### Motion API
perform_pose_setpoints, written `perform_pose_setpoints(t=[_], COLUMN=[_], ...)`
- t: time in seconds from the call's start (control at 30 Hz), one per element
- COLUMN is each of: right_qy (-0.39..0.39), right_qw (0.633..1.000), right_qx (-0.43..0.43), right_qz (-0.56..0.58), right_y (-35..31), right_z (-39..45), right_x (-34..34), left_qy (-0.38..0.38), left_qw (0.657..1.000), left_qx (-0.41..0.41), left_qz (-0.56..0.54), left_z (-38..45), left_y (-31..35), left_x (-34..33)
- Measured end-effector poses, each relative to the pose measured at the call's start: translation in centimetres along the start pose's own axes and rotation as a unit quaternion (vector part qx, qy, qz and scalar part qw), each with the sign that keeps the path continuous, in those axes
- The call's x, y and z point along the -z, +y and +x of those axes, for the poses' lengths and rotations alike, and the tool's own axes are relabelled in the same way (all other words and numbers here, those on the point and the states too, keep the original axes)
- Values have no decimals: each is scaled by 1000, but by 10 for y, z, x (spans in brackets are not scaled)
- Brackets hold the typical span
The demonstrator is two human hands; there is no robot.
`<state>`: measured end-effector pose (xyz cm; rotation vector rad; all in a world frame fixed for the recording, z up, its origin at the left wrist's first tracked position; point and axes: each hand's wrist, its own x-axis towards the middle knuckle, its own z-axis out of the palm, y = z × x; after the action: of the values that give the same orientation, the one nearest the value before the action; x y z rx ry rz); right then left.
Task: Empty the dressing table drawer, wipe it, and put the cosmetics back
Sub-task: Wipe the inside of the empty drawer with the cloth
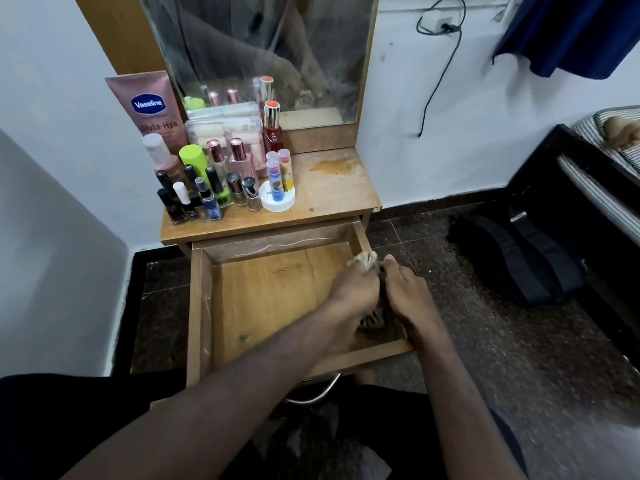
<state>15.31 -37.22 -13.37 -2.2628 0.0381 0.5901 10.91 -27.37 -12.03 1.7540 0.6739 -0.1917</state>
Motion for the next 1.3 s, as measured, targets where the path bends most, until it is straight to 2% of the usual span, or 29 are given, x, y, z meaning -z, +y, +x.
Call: perform_pose_setpoints(t=[0.13,0.23,0.3,0.5,0.67,0.73,0.8,0.87,1.03,1.17,1.23,1.3], right_qy=[-7,-5,-7,-7,3,8,-3,-5,-7,-10,-12,-15], right_qw=[1000,1000,1000,999,996,995,995,996,996,994,990,988], right_qx=[-2,-4,-5,-14,-11,-21,-26,-26,-14,-17,-19,-9], right_qz=[-5,3,16,40,91,102,93,85,89,110,141,152], right_y=[-2,-3,-2,-5,-1,2,5,7,9,6,11,13], right_z=[-2,-2,0,0,2,6,9,10,8,8,14,14], right_x=[1,2,3,7,2,0,-2,-1,1,2,1,0], left_qy=[76,102,68,-106,-95,-91,-119,-143,-169,-57,-26,-46], left_qw=[995,994,993,977,972,945,894,871,895,935,919,903], left_qx=[16,6,-5,-12,-46,-98,-118,-121,-115,-176,-171,-129], left_qz=[-68,29,93,184,211,298,415,454,397,304,354,406], left_z=[50,52,35,-37,-39,-37,-41,-42,-37,-44,-48,-47], left_y=[26,33,28,1,-4,-13,-21,-22,-18,-31,-30,-29], left_x=[10,14,13,5,33,44,40,28,12,17,14,11])
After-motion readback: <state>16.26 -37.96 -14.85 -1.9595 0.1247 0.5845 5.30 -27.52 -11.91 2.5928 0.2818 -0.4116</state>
